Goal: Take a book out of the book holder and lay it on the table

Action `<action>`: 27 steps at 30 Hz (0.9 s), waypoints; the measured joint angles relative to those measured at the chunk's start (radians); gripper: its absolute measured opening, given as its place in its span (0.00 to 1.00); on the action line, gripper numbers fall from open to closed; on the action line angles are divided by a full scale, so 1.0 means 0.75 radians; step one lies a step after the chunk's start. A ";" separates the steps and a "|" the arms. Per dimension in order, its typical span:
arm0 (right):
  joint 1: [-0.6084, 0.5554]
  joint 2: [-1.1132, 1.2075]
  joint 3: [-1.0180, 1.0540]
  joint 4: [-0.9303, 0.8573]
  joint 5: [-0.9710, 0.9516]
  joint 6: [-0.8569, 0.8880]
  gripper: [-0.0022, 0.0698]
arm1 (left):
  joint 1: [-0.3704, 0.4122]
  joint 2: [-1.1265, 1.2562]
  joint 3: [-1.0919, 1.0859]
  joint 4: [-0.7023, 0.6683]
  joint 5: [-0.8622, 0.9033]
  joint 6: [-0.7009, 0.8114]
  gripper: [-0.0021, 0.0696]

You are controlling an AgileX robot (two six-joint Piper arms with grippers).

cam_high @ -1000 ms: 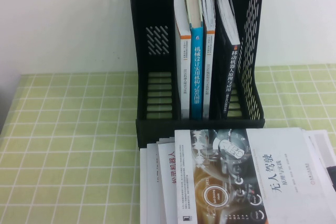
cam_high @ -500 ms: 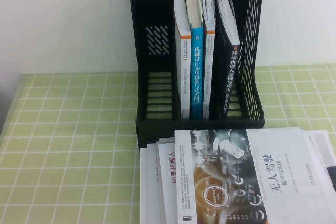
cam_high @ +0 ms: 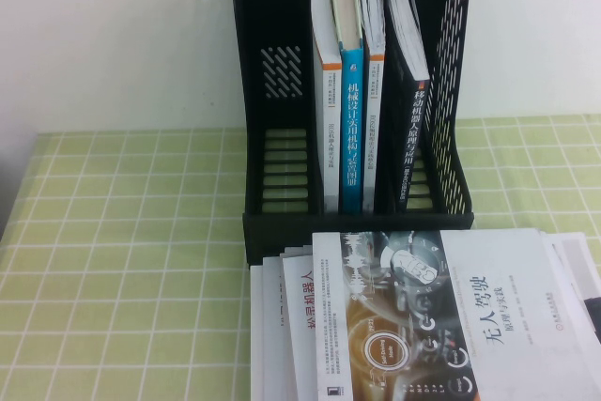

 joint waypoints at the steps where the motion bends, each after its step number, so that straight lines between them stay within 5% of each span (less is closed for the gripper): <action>1: 0.000 0.000 0.000 0.000 0.000 0.000 0.03 | 0.000 0.003 -0.023 0.000 0.026 0.039 0.03; 6: 0.000 0.000 0.000 0.000 0.000 0.000 0.03 | 0.000 0.108 -0.160 0.006 0.200 0.225 0.03; 16: 0.000 0.000 0.000 0.000 0.000 0.000 0.03 | -0.008 0.490 -0.347 0.069 0.667 0.269 0.03; 27: 0.000 0.000 0.000 0.000 0.000 0.000 0.03 | -0.222 0.673 -0.350 0.086 0.854 0.370 0.03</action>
